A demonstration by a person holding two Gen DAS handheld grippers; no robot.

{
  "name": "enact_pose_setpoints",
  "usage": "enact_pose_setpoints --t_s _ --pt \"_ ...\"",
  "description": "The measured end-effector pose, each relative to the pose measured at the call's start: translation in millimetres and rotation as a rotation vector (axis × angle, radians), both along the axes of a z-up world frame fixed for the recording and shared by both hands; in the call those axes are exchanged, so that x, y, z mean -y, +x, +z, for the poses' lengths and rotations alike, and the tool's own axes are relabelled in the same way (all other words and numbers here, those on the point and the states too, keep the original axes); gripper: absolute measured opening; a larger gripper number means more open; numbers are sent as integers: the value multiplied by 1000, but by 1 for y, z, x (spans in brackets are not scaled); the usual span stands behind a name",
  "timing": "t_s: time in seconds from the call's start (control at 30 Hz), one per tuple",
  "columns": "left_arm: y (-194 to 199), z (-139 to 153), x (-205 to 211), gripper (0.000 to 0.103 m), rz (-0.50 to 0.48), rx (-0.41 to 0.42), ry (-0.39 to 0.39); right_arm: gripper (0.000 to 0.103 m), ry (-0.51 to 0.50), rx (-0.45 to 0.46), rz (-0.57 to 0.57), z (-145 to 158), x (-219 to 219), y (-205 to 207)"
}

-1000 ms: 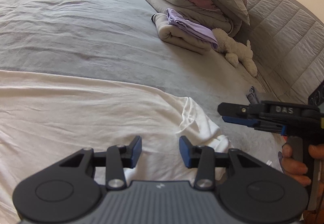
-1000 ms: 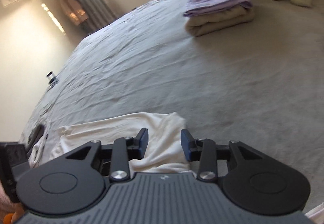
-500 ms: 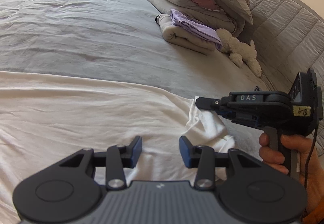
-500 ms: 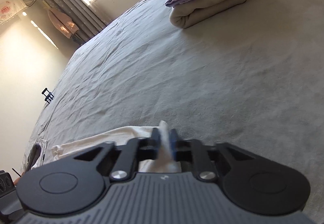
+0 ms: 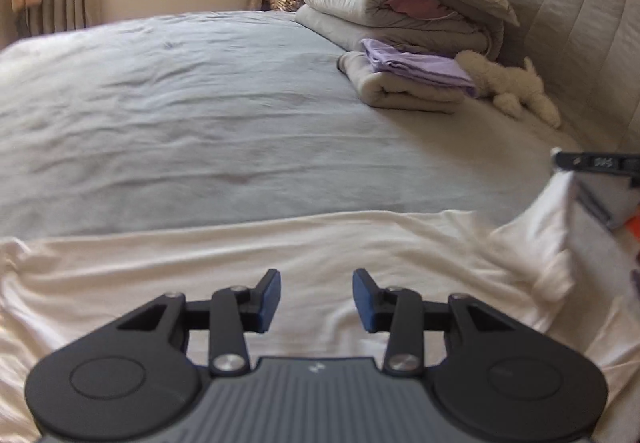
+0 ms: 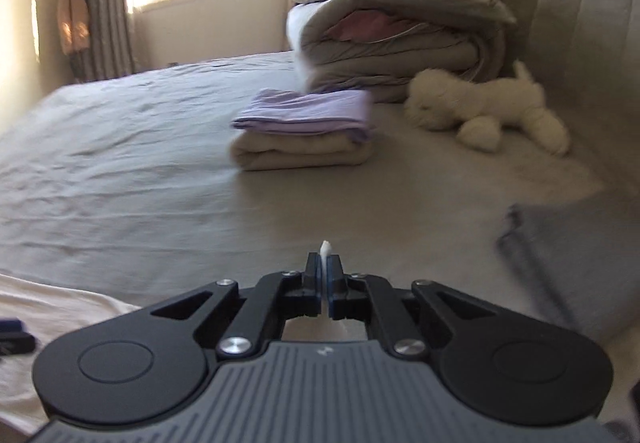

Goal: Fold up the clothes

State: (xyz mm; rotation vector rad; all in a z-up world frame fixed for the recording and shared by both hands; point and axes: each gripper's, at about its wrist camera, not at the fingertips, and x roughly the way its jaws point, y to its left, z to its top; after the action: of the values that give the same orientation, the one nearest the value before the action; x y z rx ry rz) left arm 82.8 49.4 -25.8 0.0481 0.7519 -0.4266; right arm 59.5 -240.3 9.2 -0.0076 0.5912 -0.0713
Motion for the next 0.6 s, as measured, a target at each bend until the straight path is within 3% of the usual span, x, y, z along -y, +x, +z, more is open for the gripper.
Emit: enact_pose_setpoints --t_s 0.2,0.33,0.6 --pt "32 -4 -4 40 9 -32 57 4 -191 -12 -68 -14 24 17" --pt "51 -7 -1 40 -22 -28 106 4 -196 -26 -106 -20 40 22" --pt "71 -11 11 40 -138 -23 114 4 -192 -28 -176 -23 67 21"
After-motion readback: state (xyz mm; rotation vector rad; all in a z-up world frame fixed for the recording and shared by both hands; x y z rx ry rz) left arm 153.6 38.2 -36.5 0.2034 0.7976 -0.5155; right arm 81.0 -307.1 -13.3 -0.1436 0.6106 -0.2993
